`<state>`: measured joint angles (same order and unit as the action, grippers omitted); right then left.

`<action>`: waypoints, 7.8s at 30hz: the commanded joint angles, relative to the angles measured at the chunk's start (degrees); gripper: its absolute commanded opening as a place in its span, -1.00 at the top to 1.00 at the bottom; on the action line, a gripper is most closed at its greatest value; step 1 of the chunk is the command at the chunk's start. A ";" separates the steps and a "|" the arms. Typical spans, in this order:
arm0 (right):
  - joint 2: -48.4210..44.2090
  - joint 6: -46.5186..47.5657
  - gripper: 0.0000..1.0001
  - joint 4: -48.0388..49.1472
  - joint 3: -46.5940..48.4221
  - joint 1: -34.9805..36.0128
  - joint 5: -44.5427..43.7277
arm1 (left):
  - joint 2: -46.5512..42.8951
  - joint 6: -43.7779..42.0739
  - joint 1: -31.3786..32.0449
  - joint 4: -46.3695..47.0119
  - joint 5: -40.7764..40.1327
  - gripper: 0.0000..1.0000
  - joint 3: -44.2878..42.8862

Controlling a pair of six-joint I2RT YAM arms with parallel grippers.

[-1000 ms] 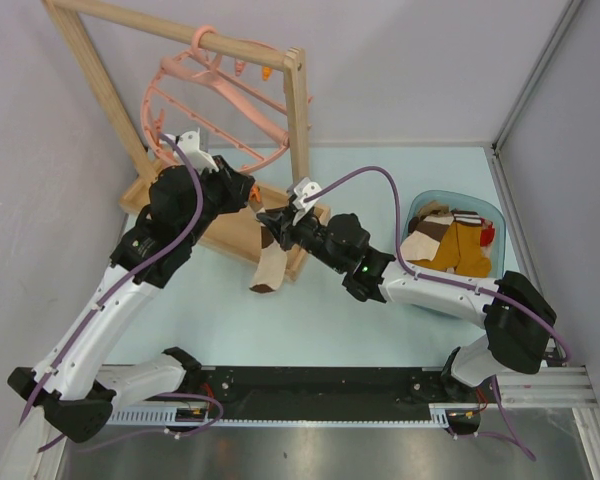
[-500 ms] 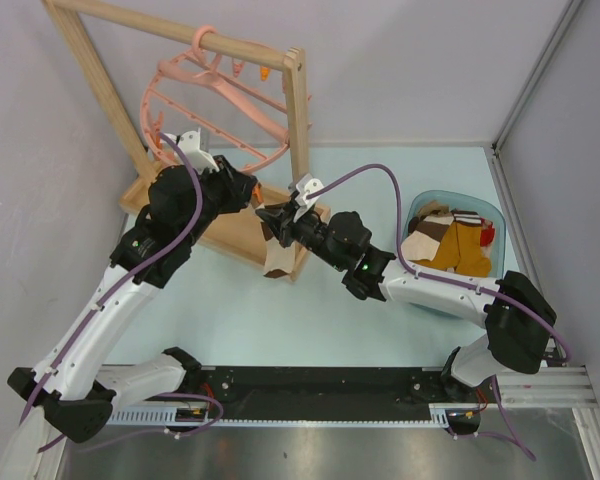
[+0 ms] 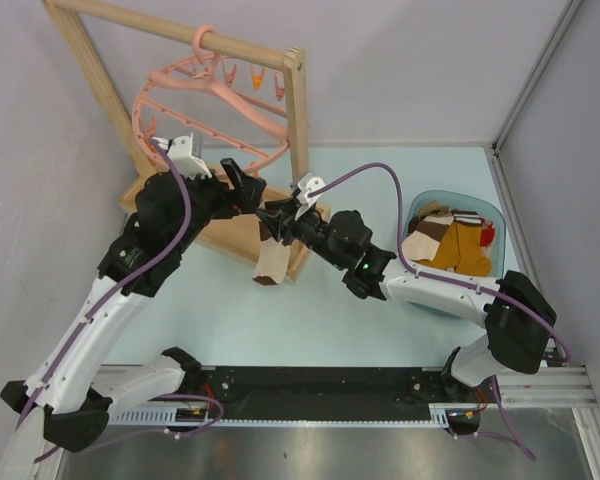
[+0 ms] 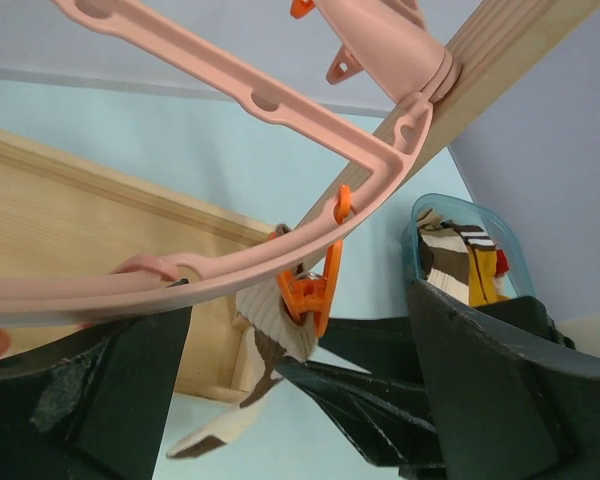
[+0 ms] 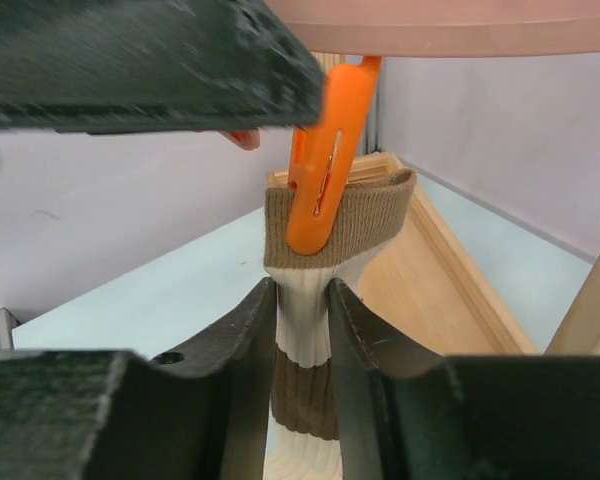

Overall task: Clip the socks to the hanger
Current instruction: Clamp the sock onto the hanger, then open the clamp at the hanger, then pick up the sock from the bin.

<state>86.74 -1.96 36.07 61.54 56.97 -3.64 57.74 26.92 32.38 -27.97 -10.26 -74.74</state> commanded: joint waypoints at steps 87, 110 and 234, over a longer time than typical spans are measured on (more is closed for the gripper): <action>-22.40 0.64 -0.99 -18.06 -6.87 -2.13 -8.84 | -7.72 -7.67 -18.85 10.03 4.90 -0.32 11.19; -23.37 0.11 -0.99 -19.82 -7.66 -2.04 -8.84 | -7.38 -8.28 -18.85 12.85 6.04 -0.25 11.20; -30.76 -34.08 -0.07 -57.97 -19.44 -61.36 -6.20 | -4.39 -5.21 -18.67 1.69 7.10 0.77 4.34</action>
<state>52.77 -33.04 -28.82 40.53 -4.12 -7.49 54.11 20.69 14.06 -26.37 -4.08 -68.40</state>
